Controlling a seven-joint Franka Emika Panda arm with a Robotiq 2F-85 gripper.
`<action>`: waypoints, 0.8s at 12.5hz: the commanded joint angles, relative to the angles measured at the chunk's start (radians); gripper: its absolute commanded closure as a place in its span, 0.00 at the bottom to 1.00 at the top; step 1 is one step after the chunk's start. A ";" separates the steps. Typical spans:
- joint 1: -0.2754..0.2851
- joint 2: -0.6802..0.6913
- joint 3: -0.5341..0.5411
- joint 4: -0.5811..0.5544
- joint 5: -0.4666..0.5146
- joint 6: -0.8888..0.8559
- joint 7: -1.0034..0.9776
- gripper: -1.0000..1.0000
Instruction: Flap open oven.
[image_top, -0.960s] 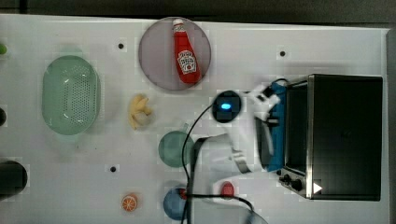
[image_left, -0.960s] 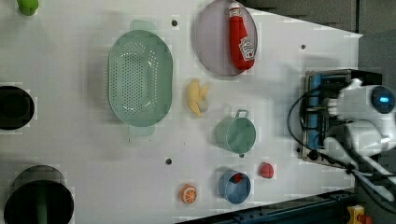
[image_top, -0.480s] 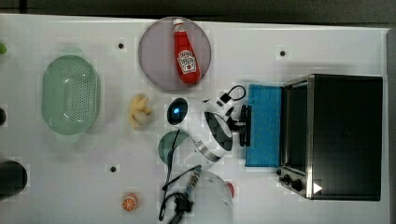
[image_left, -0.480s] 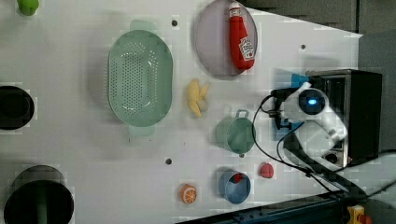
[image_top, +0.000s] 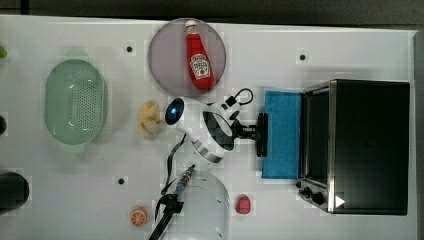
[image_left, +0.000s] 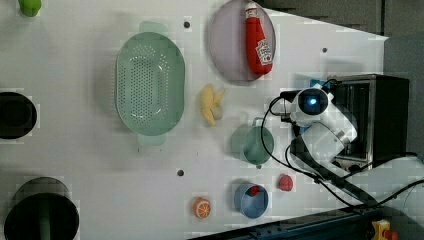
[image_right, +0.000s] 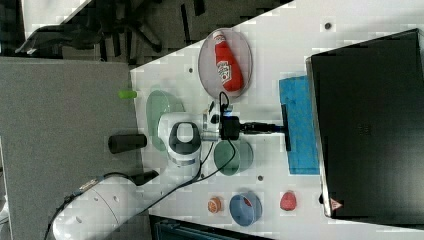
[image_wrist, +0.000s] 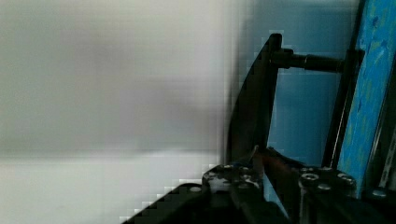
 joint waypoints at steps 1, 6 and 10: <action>-0.005 -0.142 -0.004 0.027 0.111 0.034 0.054 0.83; -0.015 -0.392 -0.030 0.030 0.457 -0.017 0.054 0.83; -0.016 -0.557 -0.071 0.048 0.671 -0.133 0.054 0.83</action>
